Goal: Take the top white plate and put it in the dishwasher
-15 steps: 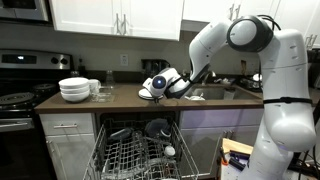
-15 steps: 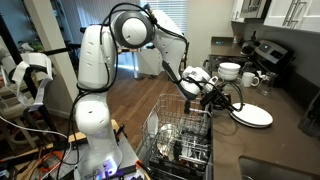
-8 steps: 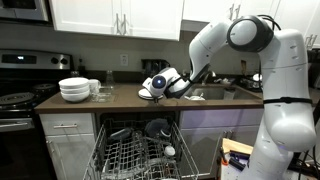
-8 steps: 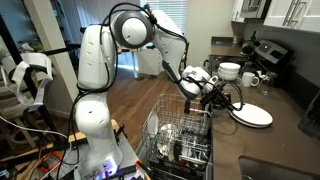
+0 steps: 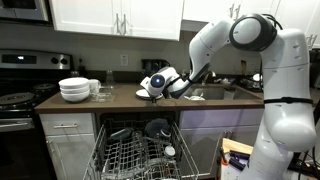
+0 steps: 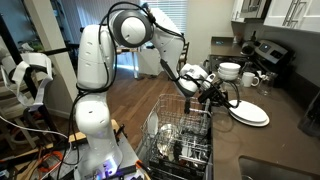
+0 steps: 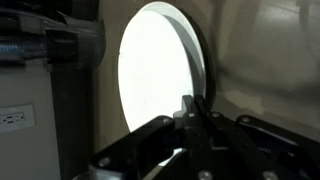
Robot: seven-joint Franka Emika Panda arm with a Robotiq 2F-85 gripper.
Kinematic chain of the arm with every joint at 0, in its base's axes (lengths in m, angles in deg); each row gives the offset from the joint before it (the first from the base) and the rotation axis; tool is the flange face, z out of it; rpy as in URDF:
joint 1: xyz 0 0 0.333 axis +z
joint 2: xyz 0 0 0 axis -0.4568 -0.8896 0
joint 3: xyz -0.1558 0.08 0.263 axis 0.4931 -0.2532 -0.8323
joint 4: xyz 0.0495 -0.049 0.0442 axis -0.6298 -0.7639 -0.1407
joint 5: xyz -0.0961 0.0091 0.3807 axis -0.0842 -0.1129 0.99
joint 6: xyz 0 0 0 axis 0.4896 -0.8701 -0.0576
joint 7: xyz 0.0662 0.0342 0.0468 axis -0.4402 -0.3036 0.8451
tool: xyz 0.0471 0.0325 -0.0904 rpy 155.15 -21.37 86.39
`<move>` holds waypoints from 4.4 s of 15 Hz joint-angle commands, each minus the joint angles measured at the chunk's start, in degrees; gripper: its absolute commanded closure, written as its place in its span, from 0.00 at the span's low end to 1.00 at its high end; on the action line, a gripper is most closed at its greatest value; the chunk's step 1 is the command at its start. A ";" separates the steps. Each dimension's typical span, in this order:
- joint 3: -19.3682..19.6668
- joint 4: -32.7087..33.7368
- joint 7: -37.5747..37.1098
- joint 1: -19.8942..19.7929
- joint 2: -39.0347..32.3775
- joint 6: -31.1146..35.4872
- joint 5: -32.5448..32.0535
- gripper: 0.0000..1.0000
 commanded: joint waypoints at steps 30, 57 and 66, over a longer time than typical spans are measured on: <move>-0.05 -1.94 4.11 0.67 2.51 0.64 3.96 0.17; -0.31 -6.57 6.34 1.53 8.55 0.07 5.48 0.98; -0.88 -9.95 4.14 3.64 13.17 -6.28 0.20 0.99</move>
